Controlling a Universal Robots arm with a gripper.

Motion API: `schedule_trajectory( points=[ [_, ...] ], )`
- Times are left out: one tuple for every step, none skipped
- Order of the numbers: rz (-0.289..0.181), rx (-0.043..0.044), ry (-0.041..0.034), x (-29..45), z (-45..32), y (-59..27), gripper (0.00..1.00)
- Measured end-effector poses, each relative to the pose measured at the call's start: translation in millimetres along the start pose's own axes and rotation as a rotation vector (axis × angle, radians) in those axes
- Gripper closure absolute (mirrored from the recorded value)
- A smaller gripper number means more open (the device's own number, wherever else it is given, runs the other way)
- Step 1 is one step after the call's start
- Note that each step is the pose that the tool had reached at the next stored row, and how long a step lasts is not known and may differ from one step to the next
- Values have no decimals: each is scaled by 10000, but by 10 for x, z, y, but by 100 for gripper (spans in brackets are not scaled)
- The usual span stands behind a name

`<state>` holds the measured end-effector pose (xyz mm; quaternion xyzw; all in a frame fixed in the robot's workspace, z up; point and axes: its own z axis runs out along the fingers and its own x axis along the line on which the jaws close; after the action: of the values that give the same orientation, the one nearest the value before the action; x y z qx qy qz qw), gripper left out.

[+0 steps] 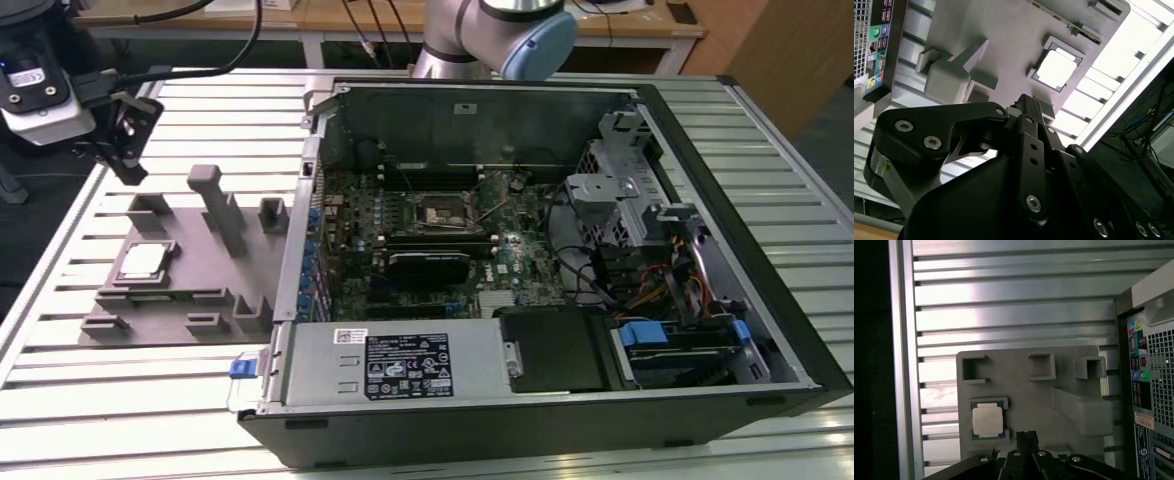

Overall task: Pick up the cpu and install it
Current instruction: 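Pick up the cpu and move it towards the insertion slot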

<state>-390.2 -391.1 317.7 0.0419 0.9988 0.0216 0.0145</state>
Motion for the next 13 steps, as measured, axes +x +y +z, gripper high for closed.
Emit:
schedule_trajectory(
  points=[
    [0,0,-1,5,3,-1,89],
    [0,0,-1,10,6,-1,89],
    [1,0,-1,15,9,-2,89],
    [0,-1,-2,19,13,-2,89],
    [0,-1,-2,24,16,-3,89],
    [0,0,-1,29,18,-3,89],
    [0,-1,-2,32,21,-4,89],
    [0,-1,-3,34,23,-4,89],
    [0,0,-2,39,25,-4,89],
    [0,-1,-2,43,27,-5,89],
    [0,0,-1,47,29,-5,89],
    [0,-1,-2,52,31,-6,89],
    [0,0,-2,57,33,-6,89]
  ],
)
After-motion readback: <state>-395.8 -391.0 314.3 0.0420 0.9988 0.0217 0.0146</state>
